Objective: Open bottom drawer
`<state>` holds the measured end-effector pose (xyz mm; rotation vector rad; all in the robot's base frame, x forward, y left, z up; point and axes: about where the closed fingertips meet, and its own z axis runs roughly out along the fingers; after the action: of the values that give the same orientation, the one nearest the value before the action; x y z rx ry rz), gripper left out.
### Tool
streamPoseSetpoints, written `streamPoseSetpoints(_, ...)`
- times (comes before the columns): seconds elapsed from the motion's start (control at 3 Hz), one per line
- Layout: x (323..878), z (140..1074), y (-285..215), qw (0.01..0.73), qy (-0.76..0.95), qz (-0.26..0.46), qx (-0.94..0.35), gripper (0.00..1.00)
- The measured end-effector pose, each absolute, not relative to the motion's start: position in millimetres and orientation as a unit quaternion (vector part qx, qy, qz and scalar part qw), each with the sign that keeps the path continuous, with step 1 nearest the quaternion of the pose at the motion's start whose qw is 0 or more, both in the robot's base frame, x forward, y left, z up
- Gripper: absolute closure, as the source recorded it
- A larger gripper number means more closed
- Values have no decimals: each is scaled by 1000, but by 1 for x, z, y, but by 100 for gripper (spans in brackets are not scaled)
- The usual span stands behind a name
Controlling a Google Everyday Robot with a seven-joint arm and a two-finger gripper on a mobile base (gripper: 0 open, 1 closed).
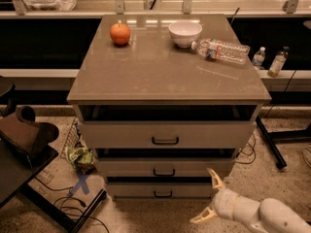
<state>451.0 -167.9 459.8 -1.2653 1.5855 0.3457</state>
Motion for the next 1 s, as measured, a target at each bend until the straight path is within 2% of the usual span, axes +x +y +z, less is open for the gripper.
streamPoseSetpoints(0.67, 447, 372, -132, 499, 665, 184, -524, 0)
streamPoseSetpoints(1.0, 445, 352, -121, 480, 673, 171, -536, 0)
